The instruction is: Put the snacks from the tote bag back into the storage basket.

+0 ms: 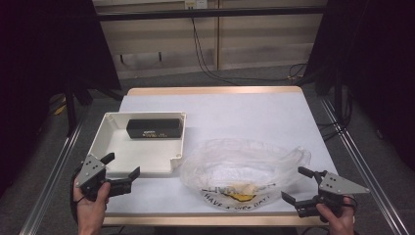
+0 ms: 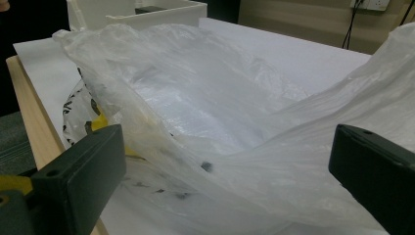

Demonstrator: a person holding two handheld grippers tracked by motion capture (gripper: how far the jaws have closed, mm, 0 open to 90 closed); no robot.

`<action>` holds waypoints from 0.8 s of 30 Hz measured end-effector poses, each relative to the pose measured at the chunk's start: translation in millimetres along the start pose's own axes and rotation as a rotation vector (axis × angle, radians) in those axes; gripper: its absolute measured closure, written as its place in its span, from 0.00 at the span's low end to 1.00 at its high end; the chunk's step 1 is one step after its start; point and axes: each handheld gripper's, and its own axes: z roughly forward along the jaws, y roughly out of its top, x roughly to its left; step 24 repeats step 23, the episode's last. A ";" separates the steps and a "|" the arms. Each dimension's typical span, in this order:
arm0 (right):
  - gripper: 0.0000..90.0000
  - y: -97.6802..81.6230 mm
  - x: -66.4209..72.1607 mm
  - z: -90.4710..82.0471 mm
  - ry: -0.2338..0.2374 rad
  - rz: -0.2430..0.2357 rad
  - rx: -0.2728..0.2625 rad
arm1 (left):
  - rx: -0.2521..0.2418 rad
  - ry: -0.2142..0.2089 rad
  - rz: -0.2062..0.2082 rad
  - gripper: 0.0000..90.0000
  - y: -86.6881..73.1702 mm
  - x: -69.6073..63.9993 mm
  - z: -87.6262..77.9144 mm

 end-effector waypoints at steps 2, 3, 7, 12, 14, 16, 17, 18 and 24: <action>0.00 -0.1 0.0 0.3 0.005 0.002 0.003 | 0.007 -0.004 0.004 0.02 -1.5 -9.0 2.8; 0.00 0.0 0.1 0.5 0.007 -0.001 0.005 | 0.004 0.006 0.011 0.02 -2.2 -12.4 3.6; 0.00 -0.1 0.5 0.3 0.004 0.001 0.000 | 0.012 -0.004 -0.015 0.02 -8.3 -20.5 9.7; 0.00 0.0 -0.5 0.5 0.003 0.002 0.006 | 0.020 -0.014 -0.001 0.02 -14.0 -37.9 12.8; 0.00 0.1 -0.1 0.5 0.007 -0.004 0.006 | 0.012 -0.024 0.002 0.02 -14.9 -42.7 10.0; 0.00 0.1 -0.5 0.7 0.013 -0.003 0.009 | 0.008 -0.023 -0.003 0.02 -19.0 -45.4 7.2; 0.00 0.1 -0.2 0.9 0.003 -0.004 0.005 | 0.008 -0.024 0.001 0.02 -21.8 -46.5 6.2; 0.00 0.0 -0.5 0.1 0.007 0.000 0.004 | 0.012 -0.029 0.009 0.02 -24.6 -46.5 6.3; 0.00 0.2 -1.4 -0.3 0.002 -0.004 0.002 | 0.037 -0.044 -0.015 0.02 -33.2 -43.4 10.6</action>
